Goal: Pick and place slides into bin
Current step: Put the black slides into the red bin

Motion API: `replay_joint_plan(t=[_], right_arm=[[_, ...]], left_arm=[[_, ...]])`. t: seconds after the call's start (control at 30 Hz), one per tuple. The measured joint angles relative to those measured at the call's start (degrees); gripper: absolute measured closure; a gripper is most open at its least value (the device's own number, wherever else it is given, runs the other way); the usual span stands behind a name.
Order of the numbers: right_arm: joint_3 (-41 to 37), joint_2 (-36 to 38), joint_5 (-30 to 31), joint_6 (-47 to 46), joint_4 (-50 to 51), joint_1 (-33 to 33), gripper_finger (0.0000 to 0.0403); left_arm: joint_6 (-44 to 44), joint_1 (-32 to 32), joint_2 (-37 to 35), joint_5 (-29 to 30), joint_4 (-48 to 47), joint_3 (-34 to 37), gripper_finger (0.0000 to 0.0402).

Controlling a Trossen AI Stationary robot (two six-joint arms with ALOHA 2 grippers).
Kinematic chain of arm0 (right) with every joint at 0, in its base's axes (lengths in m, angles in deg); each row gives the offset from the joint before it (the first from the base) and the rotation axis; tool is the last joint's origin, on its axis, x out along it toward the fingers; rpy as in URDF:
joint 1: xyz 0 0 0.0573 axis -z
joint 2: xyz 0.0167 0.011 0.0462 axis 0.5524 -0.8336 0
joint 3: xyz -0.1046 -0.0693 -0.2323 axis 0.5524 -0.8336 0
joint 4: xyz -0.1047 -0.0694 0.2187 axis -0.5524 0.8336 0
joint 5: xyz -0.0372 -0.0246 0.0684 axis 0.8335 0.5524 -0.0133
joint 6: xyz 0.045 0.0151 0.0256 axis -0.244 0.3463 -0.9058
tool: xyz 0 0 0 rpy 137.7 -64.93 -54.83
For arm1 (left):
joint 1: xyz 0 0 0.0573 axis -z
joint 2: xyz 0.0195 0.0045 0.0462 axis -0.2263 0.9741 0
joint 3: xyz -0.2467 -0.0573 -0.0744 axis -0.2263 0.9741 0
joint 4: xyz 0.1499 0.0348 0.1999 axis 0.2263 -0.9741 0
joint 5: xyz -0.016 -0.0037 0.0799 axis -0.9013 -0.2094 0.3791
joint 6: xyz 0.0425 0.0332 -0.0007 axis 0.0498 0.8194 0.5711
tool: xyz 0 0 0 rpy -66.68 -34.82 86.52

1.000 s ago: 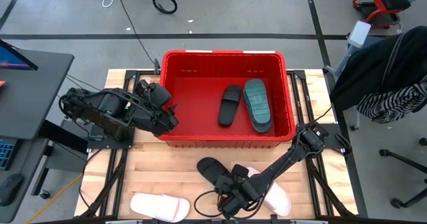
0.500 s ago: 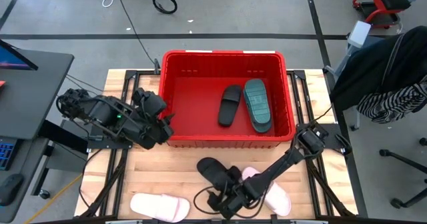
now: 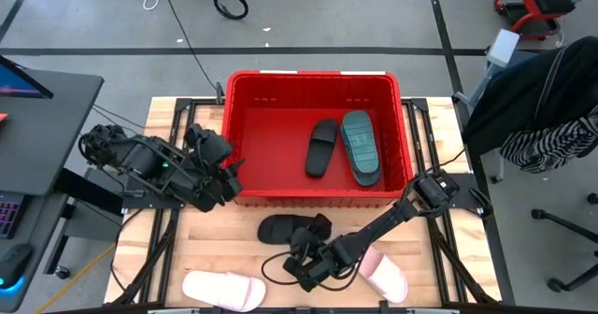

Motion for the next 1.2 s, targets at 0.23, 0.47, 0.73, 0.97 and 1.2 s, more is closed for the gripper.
replay_joint_plan(t=[0.23, 0.47, 0.73, 0.97, 1.2], right_arm=[[0.00, 0.00, -3.69, 9.67, -4.19, 1.18, 0.0305], [0.00, 0.11, -12.63, 16.32, -10.33, 2.10, 0.0272], [-4.61, 0.47, -24.23, 19.86, -18.12, 2.98, 0.0189], [-7.46, 0.02, -30.91, 26.44, -22.93, 2.49, 0.0183], [-6.80, 0.00, -30.80, 29.36, -23.85, 2.51, 0.0192]], left_arm=[[0.21, 0.53, 0.00, 0.93, 0.00, 0.00, 0.0195], [0.57, 1.25, 0.00, 0.95, 0.00, 0.00, 0.0196], [0.40, 2.60, -0.26, 0.95, 0.00, -0.01, 0.0207], [0.08, 4.43, -0.33, 1.61, 0.00, -0.04, 0.0206], [-2.21, 5.43, -0.33, 1.65, 0.03, -0.04, 0.0211]])
